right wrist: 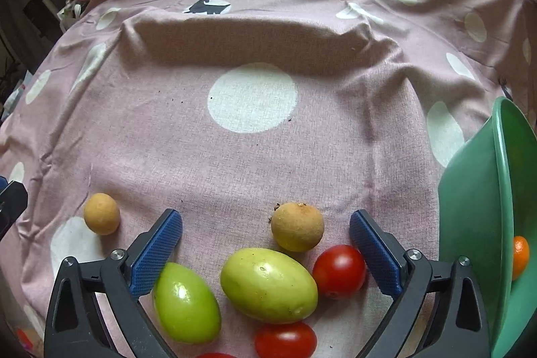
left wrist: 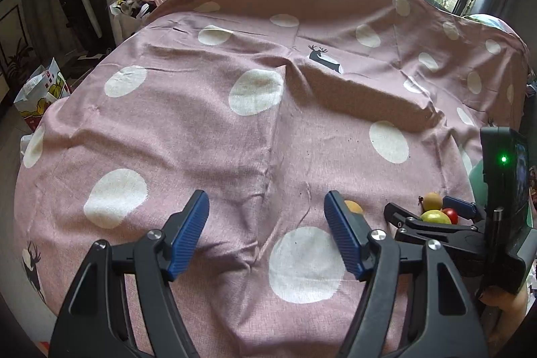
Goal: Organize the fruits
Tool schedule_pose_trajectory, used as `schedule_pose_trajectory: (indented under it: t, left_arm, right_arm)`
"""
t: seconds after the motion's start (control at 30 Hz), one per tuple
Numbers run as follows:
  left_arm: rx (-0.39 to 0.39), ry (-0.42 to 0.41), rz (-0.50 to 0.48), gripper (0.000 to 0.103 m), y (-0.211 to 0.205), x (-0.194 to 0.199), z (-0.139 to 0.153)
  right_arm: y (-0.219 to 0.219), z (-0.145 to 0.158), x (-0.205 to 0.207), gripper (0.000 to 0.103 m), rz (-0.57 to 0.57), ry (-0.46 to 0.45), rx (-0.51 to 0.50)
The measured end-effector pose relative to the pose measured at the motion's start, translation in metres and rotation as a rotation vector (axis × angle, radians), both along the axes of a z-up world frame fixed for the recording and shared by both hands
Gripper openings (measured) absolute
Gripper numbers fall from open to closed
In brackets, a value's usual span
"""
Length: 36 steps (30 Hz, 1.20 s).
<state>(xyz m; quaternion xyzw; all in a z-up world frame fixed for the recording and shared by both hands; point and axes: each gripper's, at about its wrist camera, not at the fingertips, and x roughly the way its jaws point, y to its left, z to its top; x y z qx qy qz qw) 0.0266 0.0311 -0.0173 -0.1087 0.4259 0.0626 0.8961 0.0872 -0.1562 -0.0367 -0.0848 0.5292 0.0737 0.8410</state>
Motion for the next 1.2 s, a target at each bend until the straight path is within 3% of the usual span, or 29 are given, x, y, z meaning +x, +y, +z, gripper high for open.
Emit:
schedule_pose_trajectory:
  t: [0.2,0.47,0.7,1.03,1.2]
  left_arm:
    - [-0.002,0.02,-0.002,0.071,-0.001,0.002,-0.004]
    - [0.007,0.046,-0.014,0.071,-0.004,0.005,-0.01]
    - [-0.036,0.042,0.003,0.071,0.002,0.005,-0.009]
    - [0.0,0.057,0.019,0.071,0.001,0.005,-0.012]
    - [-0.018,0.05,0.02,0.071,0.002,0.005,-0.011]
  right_arm:
    - [0.003,-0.003,-0.003,0.102,0.024,-0.039,0.007]
    - [0.003,-0.004,-0.003,0.102,0.024,-0.04,0.01]
    - [0.003,-0.003,-0.003,0.102,0.023,-0.04,0.009]
    - [0.004,-0.003,-0.003,0.102,0.023,-0.039,0.009]
    - [0.004,-0.003,-0.003,0.102,0.023,-0.039,0.009]
